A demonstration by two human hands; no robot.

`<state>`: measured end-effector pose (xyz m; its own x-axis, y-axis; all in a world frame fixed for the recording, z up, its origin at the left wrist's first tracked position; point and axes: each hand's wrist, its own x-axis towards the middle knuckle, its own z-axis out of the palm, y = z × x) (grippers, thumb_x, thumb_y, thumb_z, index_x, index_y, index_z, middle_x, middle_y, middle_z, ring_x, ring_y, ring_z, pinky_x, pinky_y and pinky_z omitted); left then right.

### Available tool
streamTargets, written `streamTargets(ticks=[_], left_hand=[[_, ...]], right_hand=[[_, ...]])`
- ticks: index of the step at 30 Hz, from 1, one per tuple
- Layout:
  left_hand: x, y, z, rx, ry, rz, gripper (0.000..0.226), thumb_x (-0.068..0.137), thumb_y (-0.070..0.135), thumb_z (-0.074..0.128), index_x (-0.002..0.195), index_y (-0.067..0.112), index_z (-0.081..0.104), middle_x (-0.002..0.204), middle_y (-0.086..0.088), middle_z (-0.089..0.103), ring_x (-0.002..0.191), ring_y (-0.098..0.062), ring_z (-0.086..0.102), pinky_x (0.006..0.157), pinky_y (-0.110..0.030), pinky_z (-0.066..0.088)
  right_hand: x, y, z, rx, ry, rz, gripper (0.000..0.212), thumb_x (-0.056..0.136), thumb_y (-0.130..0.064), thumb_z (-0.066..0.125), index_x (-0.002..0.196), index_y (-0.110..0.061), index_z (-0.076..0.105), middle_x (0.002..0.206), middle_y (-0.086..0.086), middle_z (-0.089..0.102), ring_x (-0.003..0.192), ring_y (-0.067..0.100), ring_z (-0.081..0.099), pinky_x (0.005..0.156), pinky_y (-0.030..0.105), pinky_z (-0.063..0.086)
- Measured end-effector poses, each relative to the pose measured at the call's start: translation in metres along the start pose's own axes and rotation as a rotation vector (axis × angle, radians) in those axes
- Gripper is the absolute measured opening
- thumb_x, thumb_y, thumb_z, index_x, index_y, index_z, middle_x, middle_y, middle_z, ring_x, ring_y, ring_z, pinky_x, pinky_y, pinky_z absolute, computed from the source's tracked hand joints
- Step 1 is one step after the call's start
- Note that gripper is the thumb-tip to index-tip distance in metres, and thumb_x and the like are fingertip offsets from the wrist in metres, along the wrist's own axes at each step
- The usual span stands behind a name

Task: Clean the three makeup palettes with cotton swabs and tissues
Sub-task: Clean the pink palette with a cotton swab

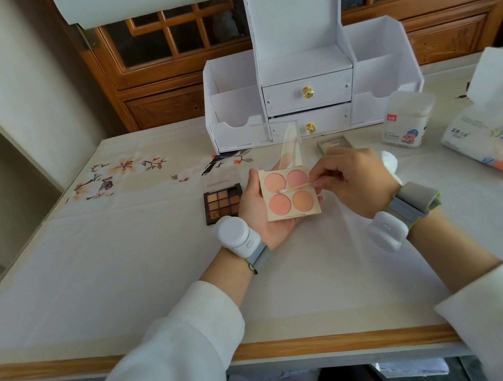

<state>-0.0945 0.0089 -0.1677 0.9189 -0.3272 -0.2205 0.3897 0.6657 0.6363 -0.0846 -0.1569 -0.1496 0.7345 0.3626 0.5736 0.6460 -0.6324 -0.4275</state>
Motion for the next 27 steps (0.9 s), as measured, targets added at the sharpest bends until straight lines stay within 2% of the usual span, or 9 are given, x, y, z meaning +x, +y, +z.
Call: streamTargets(ticks=[3, 6, 9, 13, 20, 23, 27], left_hand=[[0.0014, 0.0004, -0.0015, 0.009, -0.003, 0.002, 0.063, 0.096, 0.059, 0.012, 0.134, 0.023, 0.047, 0.103, -0.013, 0.069, 0.088, -0.034, 0.067, 0.091, -0.051, 0.042], [0.0023, 0.0004, -0.0031, 0.013, 0.000, 0.006, 0.061, 0.096, 0.059, 0.012, 0.130, 0.024, 0.049, 0.097, -0.012, 0.071, 0.082, -0.031, 0.070, 0.090, -0.051, 0.043], [0.0022, 0.0001, -0.0032, 0.015, -0.003, 0.006, 0.062, 0.096, 0.059, 0.012, 0.130, 0.023, 0.051, 0.100, -0.012, 0.070, 0.085, -0.033, 0.068, 0.090, -0.050, 0.043], [0.0020, 0.0004, -0.0026, 0.011, 0.002, 0.000, 0.063, 0.096, 0.059, 0.012, 0.139, 0.025, 0.045, 0.103, -0.013, 0.068, 0.095, -0.035, 0.061, 0.090, -0.050, 0.043], [0.0008, -0.0002, -0.0016, 0.017, -0.001, 0.004, 0.064, 0.096, 0.059, 0.012, 0.140, 0.025, 0.044, 0.105, -0.012, 0.067, 0.094, -0.036, 0.061, 0.088, -0.049, 0.044], [0.0008, -0.0002, -0.0032, 0.035, -0.006, 0.008, 0.064, 0.096, 0.059, 0.010, 0.136, 0.025, 0.047, 0.099, -0.011, 0.071, 0.085, -0.034, 0.068, 0.084, -0.046, 0.050], [0.0009, 0.0002, -0.0045, 0.042, -0.006, 0.018, 0.063, 0.095, 0.060, 0.009, 0.122, 0.026, 0.056, 0.100, -0.012, 0.071, 0.086, -0.034, 0.068, 0.080, -0.043, 0.055]], right_hand=[[-0.0004, -0.0034, 0.0011, 0.005, -0.011, -0.007, 0.013, 0.070, 0.000, 0.064, 0.077, -0.007, 0.072, 0.071, 0.005, 0.064, 0.062, 0.006, 0.047, 0.066, 0.000, 0.033], [0.0002, -0.0053, 0.0020, 0.007, -0.021, -0.018, 0.013, 0.070, 0.000, 0.063, 0.077, -0.006, 0.072, 0.070, 0.006, 0.064, 0.063, 0.007, 0.048, 0.064, 0.003, 0.034], [0.0002, -0.0038, 0.0010, -0.011, -0.017, 0.002, 0.013, 0.071, 0.003, 0.065, 0.077, -0.007, 0.072, 0.071, 0.007, 0.065, 0.063, 0.010, 0.048, 0.066, -0.001, 0.032], [0.0002, -0.0045, 0.0016, -0.002, -0.009, 0.005, 0.013, 0.070, 0.001, 0.063, 0.076, -0.006, 0.072, 0.071, 0.006, 0.065, 0.064, 0.000, 0.044, 0.066, -0.003, 0.032], [-0.0003, 0.0014, -0.0029, -0.010, -0.041, 0.039, 0.013, 0.072, 0.004, 0.067, 0.076, -0.008, 0.072, 0.072, 0.007, 0.066, 0.064, 0.019, 0.056, 0.065, 0.000, 0.034], [0.0001, 0.0043, -0.0050, -0.038, -0.051, 0.071, 0.011, 0.075, 0.001, 0.068, 0.077, -0.008, 0.072, 0.075, 0.006, 0.067, 0.065, 0.018, 0.054, 0.061, 0.001, 0.034], [-0.0014, 0.0021, -0.0063, -0.045, -0.036, 0.084, 0.009, 0.076, 0.000, 0.068, 0.077, -0.008, 0.072, 0.074, 0.005, 0.066, 0.063, 0.013, 0.048, 0.063, -0.003, 0.031]])
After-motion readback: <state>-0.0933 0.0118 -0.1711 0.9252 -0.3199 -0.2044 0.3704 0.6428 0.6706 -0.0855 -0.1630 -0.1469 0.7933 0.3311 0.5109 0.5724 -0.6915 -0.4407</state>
